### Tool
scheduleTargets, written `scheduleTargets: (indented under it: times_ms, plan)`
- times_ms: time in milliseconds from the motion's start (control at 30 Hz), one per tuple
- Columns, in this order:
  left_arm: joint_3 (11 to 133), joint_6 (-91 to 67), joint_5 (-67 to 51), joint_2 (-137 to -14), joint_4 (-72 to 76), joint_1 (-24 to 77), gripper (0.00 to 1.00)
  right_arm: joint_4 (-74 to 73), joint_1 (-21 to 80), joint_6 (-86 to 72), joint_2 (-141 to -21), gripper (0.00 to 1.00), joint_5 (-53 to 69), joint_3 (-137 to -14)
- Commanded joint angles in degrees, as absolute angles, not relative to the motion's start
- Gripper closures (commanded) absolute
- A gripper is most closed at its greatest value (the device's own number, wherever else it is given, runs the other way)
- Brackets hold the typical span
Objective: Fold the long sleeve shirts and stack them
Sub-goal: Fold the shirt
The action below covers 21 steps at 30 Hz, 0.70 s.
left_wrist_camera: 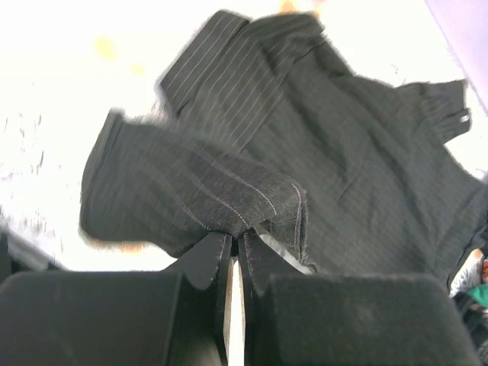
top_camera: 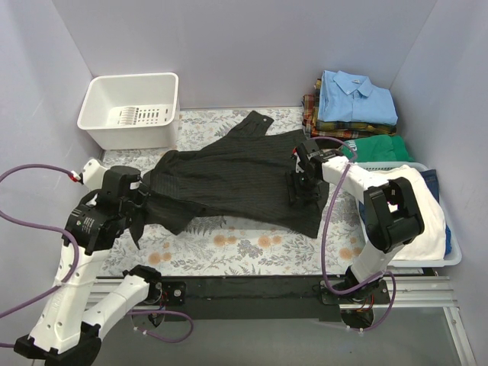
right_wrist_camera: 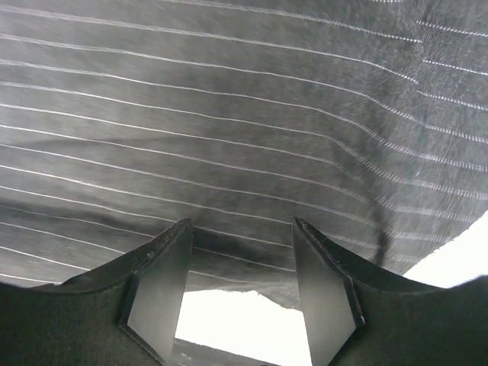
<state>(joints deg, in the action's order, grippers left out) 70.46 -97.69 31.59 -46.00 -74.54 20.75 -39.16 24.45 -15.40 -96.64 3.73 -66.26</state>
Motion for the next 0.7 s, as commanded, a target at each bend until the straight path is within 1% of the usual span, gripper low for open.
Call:
scheduleTargets:
  times_ms: [0, 67, 433, 533, 667]
  plan:
    - [71.7, -88.2, 36.3, -45.0, -63.2, 21.0, 1.0, -37.9, 24.6, -14.5, -97.3, 0.37, 6.9, -62.8]
    - [70.8, -84.5, 34.3, -45.8, -56.2, 20.9, 1.0, -38.4, 24.6, -14.9, -96.7, 0.37, 6.7, -61.4]
    - [67.2, -66.3, 27.7, -50.7, -33.7, 20.9, 1.0, -40.8, 23.8, -17.6, -94.6, 0.38, 2.3, -52.1]
    - [66.4, -63.9, 25.6, -53.6, -28.9, 20.9, 1.0, -40.5, 23.6, -17.7, -91.6, 0.38, 0.7, -52.0]
    - [66.4, -63.4, 22.6, -56.4, -25.9, 20.9, 1.0, -40.3, 23.6, -17.8, -83.5, 0.36, -2.0, -55.0]
